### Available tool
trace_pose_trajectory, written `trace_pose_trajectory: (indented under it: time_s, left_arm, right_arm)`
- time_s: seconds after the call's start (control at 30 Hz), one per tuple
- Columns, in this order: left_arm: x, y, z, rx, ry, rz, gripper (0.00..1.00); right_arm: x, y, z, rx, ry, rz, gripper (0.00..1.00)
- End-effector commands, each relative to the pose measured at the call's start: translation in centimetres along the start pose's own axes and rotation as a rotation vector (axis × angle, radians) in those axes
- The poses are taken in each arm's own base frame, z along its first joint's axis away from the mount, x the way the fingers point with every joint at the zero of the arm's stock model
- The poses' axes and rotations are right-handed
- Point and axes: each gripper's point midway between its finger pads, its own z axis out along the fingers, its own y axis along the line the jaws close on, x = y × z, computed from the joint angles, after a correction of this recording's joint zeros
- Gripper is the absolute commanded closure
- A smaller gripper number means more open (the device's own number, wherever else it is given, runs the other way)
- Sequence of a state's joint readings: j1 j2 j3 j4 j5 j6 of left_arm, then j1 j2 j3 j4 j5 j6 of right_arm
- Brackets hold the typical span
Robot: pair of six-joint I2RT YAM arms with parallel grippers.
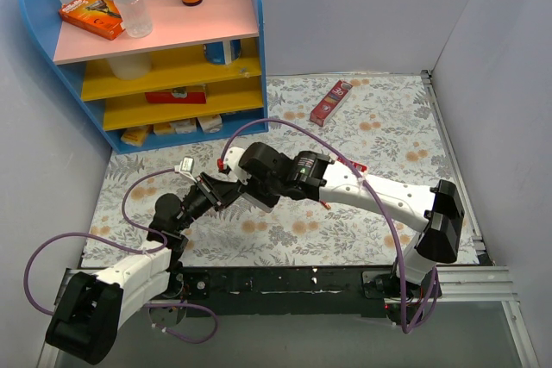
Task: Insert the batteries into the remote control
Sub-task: Load the battery into the remote control.
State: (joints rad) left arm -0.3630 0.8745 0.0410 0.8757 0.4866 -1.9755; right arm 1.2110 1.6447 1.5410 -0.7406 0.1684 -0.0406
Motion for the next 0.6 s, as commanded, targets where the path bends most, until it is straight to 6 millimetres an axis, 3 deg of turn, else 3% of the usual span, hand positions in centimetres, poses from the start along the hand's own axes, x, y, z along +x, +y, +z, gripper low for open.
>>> trace_pose_trajectory:
  time_s: [0.0,0.57]
  left_arm:
    - [0.2,-0.7,-0.5,0.045,-0.015,-0.022,1.0]
    - [0.7,0.2,-0.8,0.024,-0.001,-0.083,1.0]
  right_arm:
    - [-0.3,0.2,-0.1,-0.023,0.018,-0.001,0.8]
    - [-2.4,0.2,-1.3,-0.032,-0.043,-0.005,0.67]
